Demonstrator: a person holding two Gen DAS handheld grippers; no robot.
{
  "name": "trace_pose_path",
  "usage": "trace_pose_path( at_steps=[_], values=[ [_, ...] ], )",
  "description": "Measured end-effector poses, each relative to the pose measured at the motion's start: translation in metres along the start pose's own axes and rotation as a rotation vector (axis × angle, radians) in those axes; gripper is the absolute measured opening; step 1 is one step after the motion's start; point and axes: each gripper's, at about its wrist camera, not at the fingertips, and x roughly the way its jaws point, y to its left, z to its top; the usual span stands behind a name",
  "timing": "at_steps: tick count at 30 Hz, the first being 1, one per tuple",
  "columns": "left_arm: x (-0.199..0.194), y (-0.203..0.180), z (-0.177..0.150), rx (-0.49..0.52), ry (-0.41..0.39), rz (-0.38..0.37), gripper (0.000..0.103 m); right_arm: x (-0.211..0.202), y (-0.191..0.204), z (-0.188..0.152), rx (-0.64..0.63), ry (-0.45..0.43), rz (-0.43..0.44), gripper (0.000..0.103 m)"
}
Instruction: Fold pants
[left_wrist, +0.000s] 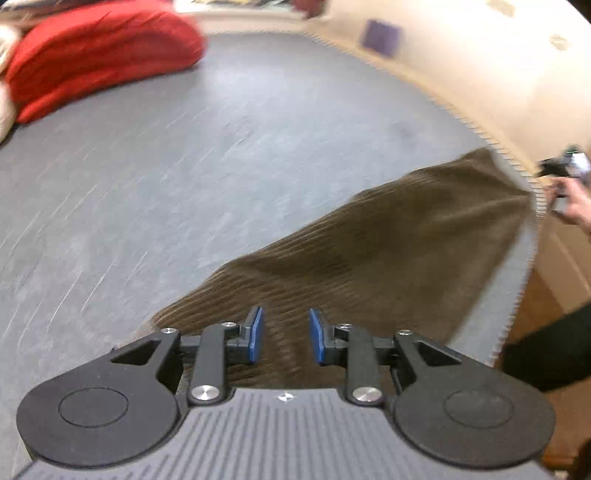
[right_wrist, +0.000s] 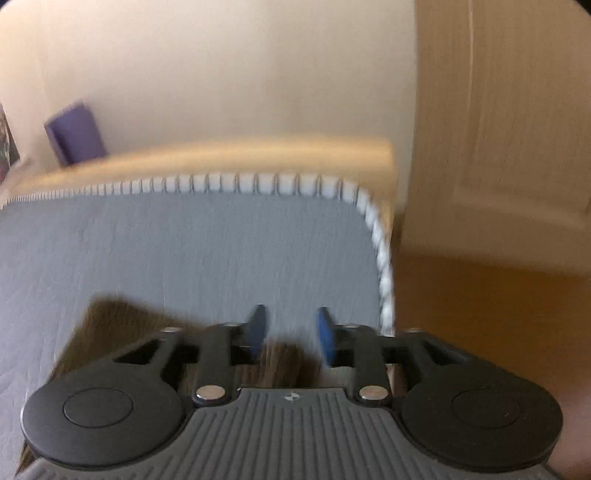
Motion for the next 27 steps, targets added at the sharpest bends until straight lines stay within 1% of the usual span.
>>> trace_pose_path(
  at_steps=[1,2,3,4,5,6,7,8,9,11,13,14,15,18,20,21,22,23,24,26,27],
  values=[
    [0.013,0.006,-0.005,-0.008,0.08,0.052,0.029,-0.006,0.007,0.0,-0.01,-0.017,0.029,0.049],
    [0.028,0.01,-0.014,0.018,0.185,0.117,0.027,-0.011,0.014,-0.001,-0.022,-0.023,0.072,0.049],
    [0.04,0.01,-0.024,0.066,0.276,0.168,0.02,-0.015,0.022,-0.004,-0.037,-0.017,0.128,0.049],
    [0.041,0.006,-0.029,0.106,0.286,0.185,0.02,-0.017,0.033,-0.006,-0.055,0.004,0.199,0.049],
    [0.038,0.002,-0.026,0.121,0.282,0.193,0.02,-0.018,0.046,-0.011,-0.078,0.046,0.298,0.049],
    [0.035,0.001,-0.021,0.099,0.286,0.201,0.02,-0.018,0.058,-0.016,-0.093,0.088,0.383,0.049],
    [0.031,0.0,-0.015,0.083,0.269,0.207,0.022,-0.017,0.07,-0.021,-0.104,0.134,0.454,0.048],
    [0.026,-0.002,-0.01,0.078,0.229,0.202,0.024,-0.014,0.081,-0.025,-0.12,0.182,0.505,0.048],
    [0.022,-0.005,-0.005,0.076,0.182,0.195,0.029,-0.012,0.092,-0.03,-0.141,0.231,0.542,0.048],
    [0.016,-0.006,0.007,0.041,0.106,0.181,0.031,-0.011,0.109,-0.04,-0.145,0.282,0.591,0.048],
    [0.017,-0.006,0.02,-0.014,0.042,0.182,0.037,-0.005,0.122,-0.049,-0.142,0.326,0.601,0.048],
    [0.019,-0.004,0.025,-0.05,0.025,0.189,0.037,-0.003,0.125,-0.053,-0.128,0.333,0.604,0.048],
    [0.027,-0.006,0.034,-0.084,0.022,0.196,0.037,0.0,0.128,-0.058,-0.102,0.332,0.61,0.048],
    [0.046,-0.007,0.049,-0.162,0.028,0.204,0.037,0.022,0.141,-0.075,-0.067,0.392,0.6,0.049],
    [0.054,-0.009,0.052,-0.191,0.038,0.207,0.037,0.027,0.147,-0.086,-0.039,0.381,0.583,0.047],
    [0.059,-0.01,0.052,-0.193,0.046,0.21,0.037,0.033,0.149,-0.09,-0.04,0.369,0.574,0.042],
    [0.068,-0.009,0.051,-0.188,0.079,0.24,0.037,0.037,0.152,-0.09,-0.052,0.329,0.561,0.037],
    [0.08,-0.006,0.047,-0.172,0.124,0.291,0.037,0.04,0.155,-0.09,-0.055,0.305,0.541,0.031],
    [0.088,-0.003,0.039,-0.15,0.158,0.327,0.031,0.045,0.155,-0.091,-0.047,0.3,0.531,0.026],
    [0.098,0.001,0.037,-0.139,0.179,0.339,0.031,0.051,0.157,-0.091,-0.021,0.296,0.517,0.024],
    [0.099,0.002,0.038,-0.147,0.184,0.341,0.03,0.051,0.161,-0.091,-0.032,0.29,0.505,0.024]
  ],
)
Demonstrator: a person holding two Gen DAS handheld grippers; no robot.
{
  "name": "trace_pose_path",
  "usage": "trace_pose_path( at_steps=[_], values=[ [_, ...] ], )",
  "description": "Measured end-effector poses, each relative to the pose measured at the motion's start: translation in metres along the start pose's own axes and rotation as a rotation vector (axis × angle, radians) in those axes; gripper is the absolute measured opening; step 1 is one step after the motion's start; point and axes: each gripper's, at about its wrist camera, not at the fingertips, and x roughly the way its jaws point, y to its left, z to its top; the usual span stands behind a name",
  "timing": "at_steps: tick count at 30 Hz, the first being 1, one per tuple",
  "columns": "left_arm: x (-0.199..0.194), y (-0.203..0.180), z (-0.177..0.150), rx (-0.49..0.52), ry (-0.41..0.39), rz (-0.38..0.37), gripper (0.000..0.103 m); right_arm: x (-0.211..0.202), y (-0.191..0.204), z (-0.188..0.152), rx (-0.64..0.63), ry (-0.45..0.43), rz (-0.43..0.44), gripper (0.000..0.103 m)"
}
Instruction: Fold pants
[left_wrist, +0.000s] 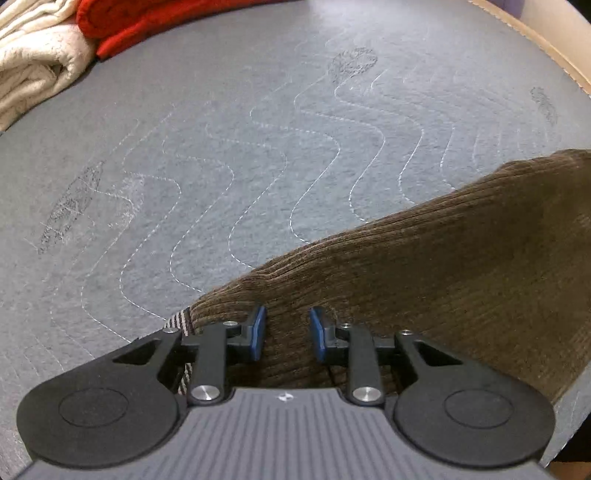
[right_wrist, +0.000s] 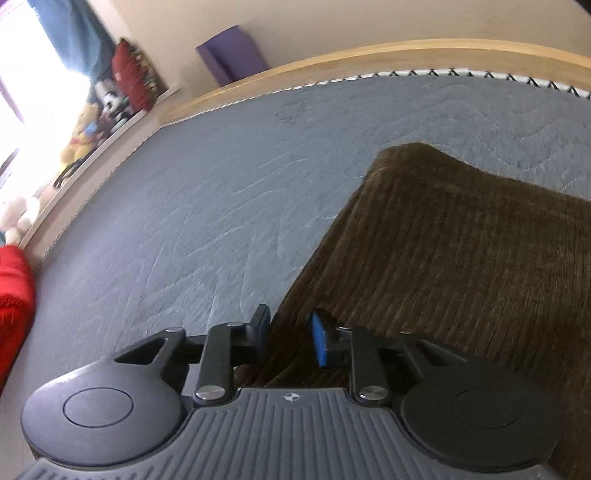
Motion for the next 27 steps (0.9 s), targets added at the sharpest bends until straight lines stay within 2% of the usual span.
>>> trace_pose_path(
  at_steps=[3,7,8,10,13,16,18,21,24,27],
  values=[
    [0.0,0.002,0.004,-0.018,0.016,0.0,0.03,0.006,0.01,0.0,-0.031,-0.005,-0.039,0.025],
    [-0.009,-0.008,0.01,0.019,0.032,0.03,0.031,-0.005,0.009,0.002,0.02,0.001,-0.05,0.026],
    [-0.014,-0.011,0.01,0.025,0.024,0.035,0.034,-0.011,0.008,0.004,0.034,0.001,-0.054,0.029],
    [-0.025,-0.015,0.007,0.033,-0.01,0.022,0.049,-0.033,0.009,0.004,0.046,-0.012,-0.056,0.031],
    [-0.044,-0.024,0.011,0.036,-0.084,-0.034,0.05,-0.073,0.021,0.0,0.003,-0.018,-0.025,0.032],
    [-0.054,-0.03,0.012,0.037,-0.112,-0.064,0.05,-0.124,0.042,-0.02,-0.11,0.027,0.036,0.033],
    [-0.058,-0.033,0.009,0.031,-0.115,-0.067,0.05,-0.151,0.056,-0.035,-0.193,0.063,0.073,0.04],
    [-0.061,-0.034,0.0,0.017,-0.109,-0.095,0.05,-0.182,0.071,-0.074,-0.363,0.166,0.13,0.045],
    [-0.061,-0.037,-0.015,0.06,-0.087,-0.083,0.05,-0.185,0.075,-0.12,-0.56,0.269,0.168,0.045],
    [-0.056,-0.033,-0.029,0.073,-0.043,-0.069,0.05,-0.172,0.071,-0.146,-0.648,0.344,0.104,0.045]
  ],
)
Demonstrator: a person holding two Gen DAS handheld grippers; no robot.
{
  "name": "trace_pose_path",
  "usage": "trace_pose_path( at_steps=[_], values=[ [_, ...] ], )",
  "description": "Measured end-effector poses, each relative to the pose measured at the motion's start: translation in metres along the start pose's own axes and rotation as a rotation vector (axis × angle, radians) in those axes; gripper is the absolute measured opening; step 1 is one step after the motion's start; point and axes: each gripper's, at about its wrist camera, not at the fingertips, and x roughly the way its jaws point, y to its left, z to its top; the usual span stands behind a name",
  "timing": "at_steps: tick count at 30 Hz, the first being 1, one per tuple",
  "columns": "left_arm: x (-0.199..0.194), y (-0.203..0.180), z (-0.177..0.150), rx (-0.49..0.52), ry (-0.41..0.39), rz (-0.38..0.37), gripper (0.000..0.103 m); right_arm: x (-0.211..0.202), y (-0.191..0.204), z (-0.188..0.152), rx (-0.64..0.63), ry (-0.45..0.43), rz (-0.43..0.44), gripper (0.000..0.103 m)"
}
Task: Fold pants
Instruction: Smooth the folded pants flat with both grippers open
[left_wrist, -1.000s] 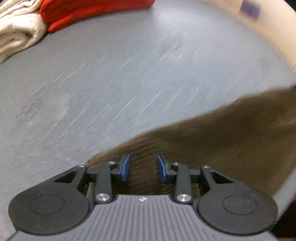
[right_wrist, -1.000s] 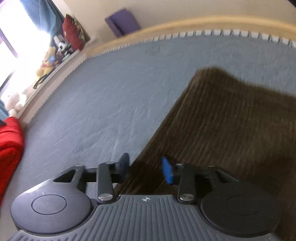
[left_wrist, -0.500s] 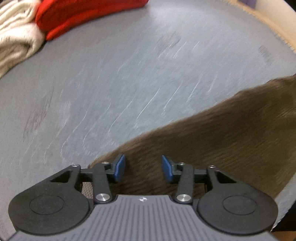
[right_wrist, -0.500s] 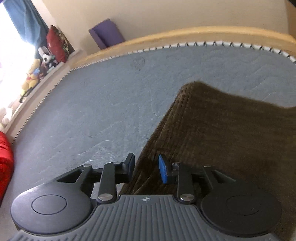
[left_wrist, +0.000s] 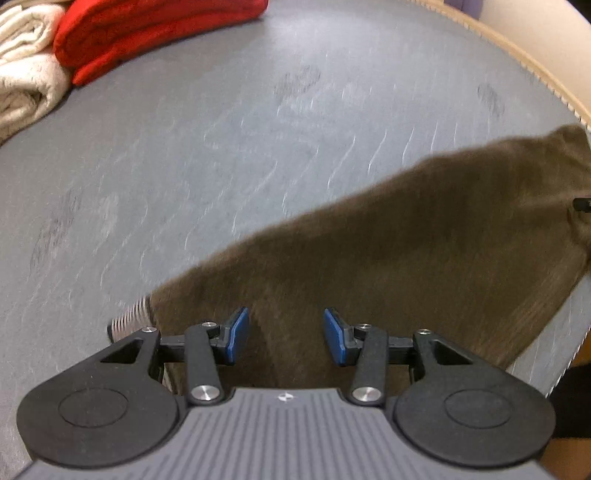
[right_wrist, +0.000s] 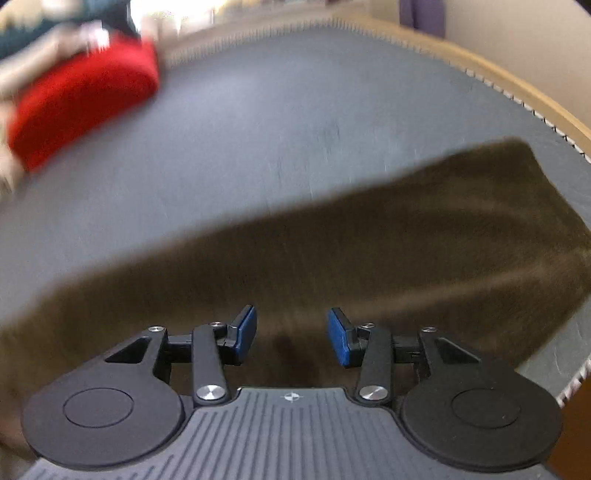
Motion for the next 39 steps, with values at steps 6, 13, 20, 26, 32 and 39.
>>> trace_pose_path(
  at_steps=[6,13,20,26,32,39],
  values=[
    [0.024,-0.001,-0.03,0.032,0.129,-0.045,0.06,0.007,-0.004,-0.017,-0.06,0.123,-0.031,0.044],
    [-0.01,-0.027,-0.004,0.027,-0.006,-0.061,0.061,-0.002,-0.009,-0.001,-0.029,0.054,0.006,0.046],
    [0.019,-0.084,-0.021,0.256,0.096,-0.1,0.066,0.0,-0.025,-0.01,-0.014,0.105,-0.004,0.045],
    [0.007,-0.099,-0.019,0.275,0.056,-0.068,0.068,0.006,-0.045,0.0,0.048,0.078,-0.066,0.045],
    [0.023,-0.112,-0.018,0.27,0.097,-0.13,0.07,0.0,-0.056,-0.003,0.101,0.075,-0.035,0.045],
    [0.009,-0.13,-0.003,0.297,0.038,-0.07,0.074,-0.007,-0.065,0.003,0.157,0.059,-0.023,0.045]
  ],
)
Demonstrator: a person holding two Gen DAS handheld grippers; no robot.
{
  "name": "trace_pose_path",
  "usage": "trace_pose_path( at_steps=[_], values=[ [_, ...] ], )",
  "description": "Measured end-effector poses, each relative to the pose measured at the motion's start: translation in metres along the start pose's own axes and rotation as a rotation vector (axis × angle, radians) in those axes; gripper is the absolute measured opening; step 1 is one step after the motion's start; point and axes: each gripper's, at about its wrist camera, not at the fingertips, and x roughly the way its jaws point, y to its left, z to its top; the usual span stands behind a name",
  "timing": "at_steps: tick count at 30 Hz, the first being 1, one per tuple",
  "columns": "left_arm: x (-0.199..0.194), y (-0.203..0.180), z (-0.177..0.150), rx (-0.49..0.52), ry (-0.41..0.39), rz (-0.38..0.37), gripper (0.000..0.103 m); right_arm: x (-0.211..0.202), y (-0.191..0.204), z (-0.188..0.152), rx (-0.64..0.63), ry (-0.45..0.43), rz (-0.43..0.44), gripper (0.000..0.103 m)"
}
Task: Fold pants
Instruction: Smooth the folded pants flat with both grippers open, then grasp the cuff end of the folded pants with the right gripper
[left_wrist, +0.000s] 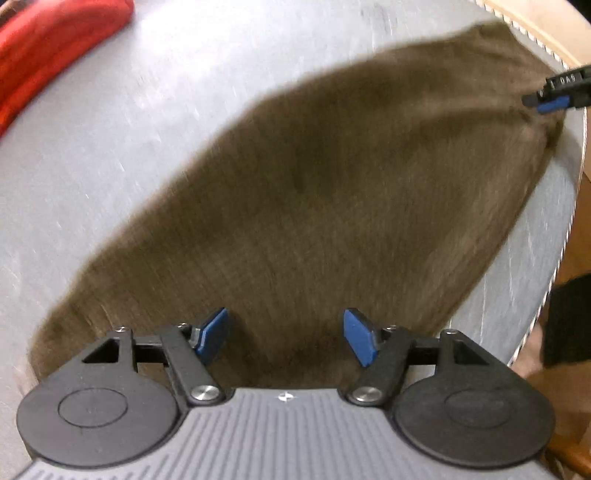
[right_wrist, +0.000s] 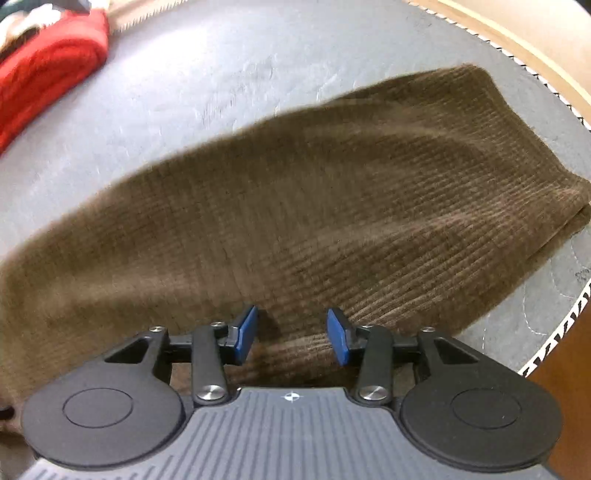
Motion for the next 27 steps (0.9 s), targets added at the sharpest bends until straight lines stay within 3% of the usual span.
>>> trace_pose_path(
  at_steps=[2,9,14,16,17,19,23,27],
  values=[
    [-0.012,-0.004,0.013,-0.018,-0.054,0.008,0.075,-0.014,-0.007,0.005,0.041,-0.067,0.019,0.046],
    [-0.039,-0.016,0.049,-0.086,-0.244,0.08,0.079,-0.054,-0.05,0.019,0.187,-0.307,-0.033,0.047],
    [-0.041,-0.03,0.058,-0.075,-0.289,0.108,0.079,-0.088,-0.111,0.032,0.336,-0.489,-0.104,0.047],
    [-0.04,-0.034,0.062,-0.074,-0.293,0.11,0.079,-0.097,-0.137,0.032,0.403,-0.538,-0.134,0.036],
    [-0.038,-0.032,0.062,-0.077,-0.291,0.11,0.079,-0.099,-0.153,0.033,0.439,-0.551,-0.143,0.029],
    [-0.032,-0.022,0.061,-0.081,-0.285,0.109,0.079,-0.096,-0.18,0.032,0.507,-0.539,-0.138,0.029],
    [-0.032,-0.022,0.067,-0.094,-0.276,0.096,0.079,-0.072,-0.236,0.025,0.722,-0.447,-0.056,0.034],
    [-0.029,-0.021,0.07,-0.116,-0.277,0.074,0.079,-0.042,-0.254,0.021,0.788,-0.379,-0.056,0.043]
  ],
)
